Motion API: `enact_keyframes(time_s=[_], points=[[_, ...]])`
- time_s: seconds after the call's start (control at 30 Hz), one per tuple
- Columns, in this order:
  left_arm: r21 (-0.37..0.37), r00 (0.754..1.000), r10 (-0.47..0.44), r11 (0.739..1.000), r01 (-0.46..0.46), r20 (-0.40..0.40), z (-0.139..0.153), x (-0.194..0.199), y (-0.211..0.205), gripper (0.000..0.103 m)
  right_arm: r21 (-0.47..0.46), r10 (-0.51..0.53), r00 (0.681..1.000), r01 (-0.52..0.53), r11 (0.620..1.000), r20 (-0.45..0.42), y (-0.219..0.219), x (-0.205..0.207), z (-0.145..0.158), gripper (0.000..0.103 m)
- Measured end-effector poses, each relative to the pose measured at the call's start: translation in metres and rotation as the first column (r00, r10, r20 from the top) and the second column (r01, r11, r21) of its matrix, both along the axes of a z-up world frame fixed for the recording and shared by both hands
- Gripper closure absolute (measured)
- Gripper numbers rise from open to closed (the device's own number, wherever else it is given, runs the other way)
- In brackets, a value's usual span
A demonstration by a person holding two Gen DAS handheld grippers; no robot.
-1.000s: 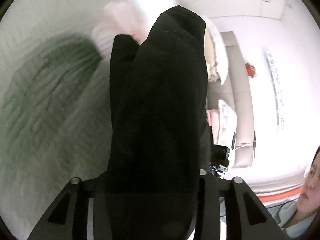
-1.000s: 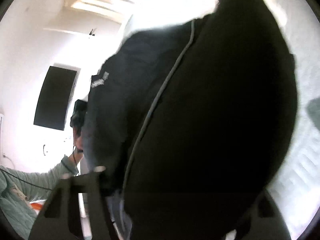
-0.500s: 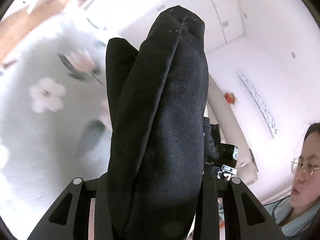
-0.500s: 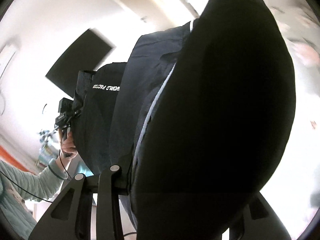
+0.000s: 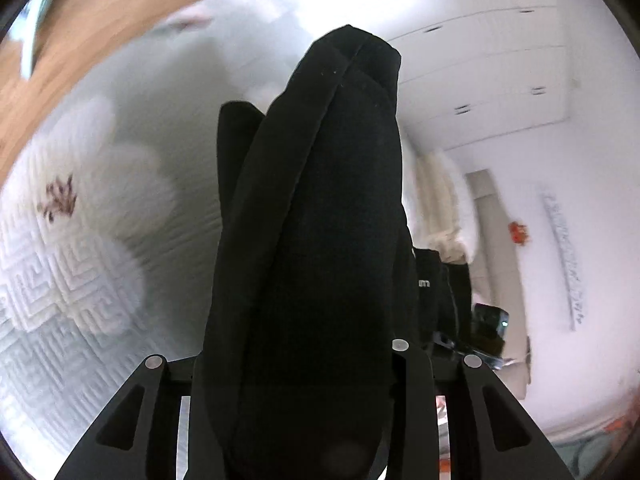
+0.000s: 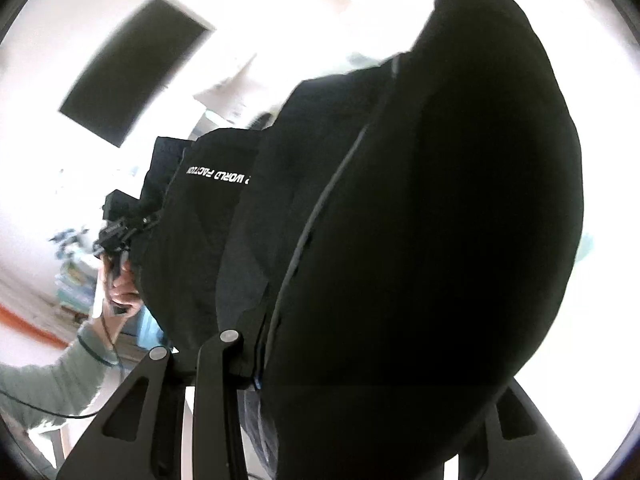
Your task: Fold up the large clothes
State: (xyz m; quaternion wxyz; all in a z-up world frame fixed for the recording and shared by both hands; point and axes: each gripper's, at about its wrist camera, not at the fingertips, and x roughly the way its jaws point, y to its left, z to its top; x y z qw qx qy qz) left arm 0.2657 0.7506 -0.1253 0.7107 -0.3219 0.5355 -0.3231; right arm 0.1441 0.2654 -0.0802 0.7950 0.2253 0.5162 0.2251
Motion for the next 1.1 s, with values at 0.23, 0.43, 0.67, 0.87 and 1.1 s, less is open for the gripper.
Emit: enact_keyframes(time_s=[0.23,0.43,0.67,0.87,1.1], points=[[-0.127,0.96,0.144,0.976,-0.178,-0.239,-0.085,0.003,0.049,0.028,0.105,-0.205,0.963,0.225,0.969,-0.177,-0.048,-0.015,-0.074,0.048],[0.147,0.976,0.194,0.973,-0.179,-0.097,-0.024,-0.005,0.083,0.028,-0.023,-0.302,0.933,0.303,0.953,-0.196,-0.096,-0.042,-0.063,0.036],[0.256,0.983,0.094,0.958,-0.132,0.158,0.074,-0.047,0.04,0.029,-0.263,-0.348,0.938,0.337,0.904,0.005,-0.065,-0.067,0.023,0.034],[0.31,0.965,-0.105,0.951,0.026,0.241,0.072,-0.101,-0.088,0.028,-0.321,-0.102,0.985,0.142,0.936,0.137,0.071,-0.039,0.047,0.034],[0.592,0.971,-0.077,0.802,-0.076,0.228,-0.009,-0.111,-0.171,0.026,-0.502,-0.075,0.997,0.066,0.862,0.0,0.135,-0.026,-0.056,0.035]])
